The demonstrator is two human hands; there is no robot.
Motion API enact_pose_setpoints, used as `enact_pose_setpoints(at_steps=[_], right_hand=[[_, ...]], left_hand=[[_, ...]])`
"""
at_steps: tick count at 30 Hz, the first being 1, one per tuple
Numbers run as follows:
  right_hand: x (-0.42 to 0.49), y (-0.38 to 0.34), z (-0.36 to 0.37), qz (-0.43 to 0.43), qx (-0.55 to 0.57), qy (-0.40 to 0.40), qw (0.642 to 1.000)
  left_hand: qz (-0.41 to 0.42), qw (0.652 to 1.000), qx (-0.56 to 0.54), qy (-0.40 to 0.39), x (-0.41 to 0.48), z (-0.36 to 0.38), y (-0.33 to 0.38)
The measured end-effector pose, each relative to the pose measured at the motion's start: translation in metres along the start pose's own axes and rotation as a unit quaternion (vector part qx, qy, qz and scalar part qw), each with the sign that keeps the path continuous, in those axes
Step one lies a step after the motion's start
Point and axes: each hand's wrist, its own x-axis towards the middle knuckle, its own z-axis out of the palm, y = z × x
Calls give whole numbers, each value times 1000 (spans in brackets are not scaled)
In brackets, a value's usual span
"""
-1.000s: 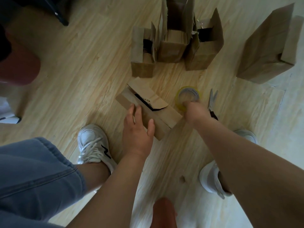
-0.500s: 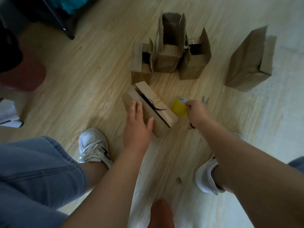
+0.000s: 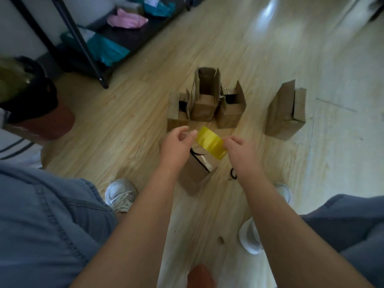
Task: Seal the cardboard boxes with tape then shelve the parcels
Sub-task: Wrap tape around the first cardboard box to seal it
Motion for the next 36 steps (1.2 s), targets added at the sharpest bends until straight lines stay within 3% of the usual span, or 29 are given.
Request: enact_pose_setpoints(at_steps=[6,14,18,23,36], right_hand=[[-18,-14,-5,-18,31,-16,999],[-18,-16,-6,-45,19,-96,994],[-12,-9,-2,-51,-2,-160,986],[-8,-10,-1,-83,-32,-172,981],[-5,3,-3,-76,-97,-150,981]], left_hand=[[-54,989,-137,2,-13,-9,15],[-47,987,-149,39,-12,-15,9],[12,993,-80,82,-12,-15,13],[65,993,15,99,-11,-12,8],[55,993,10,105,-12,-2,-5]])
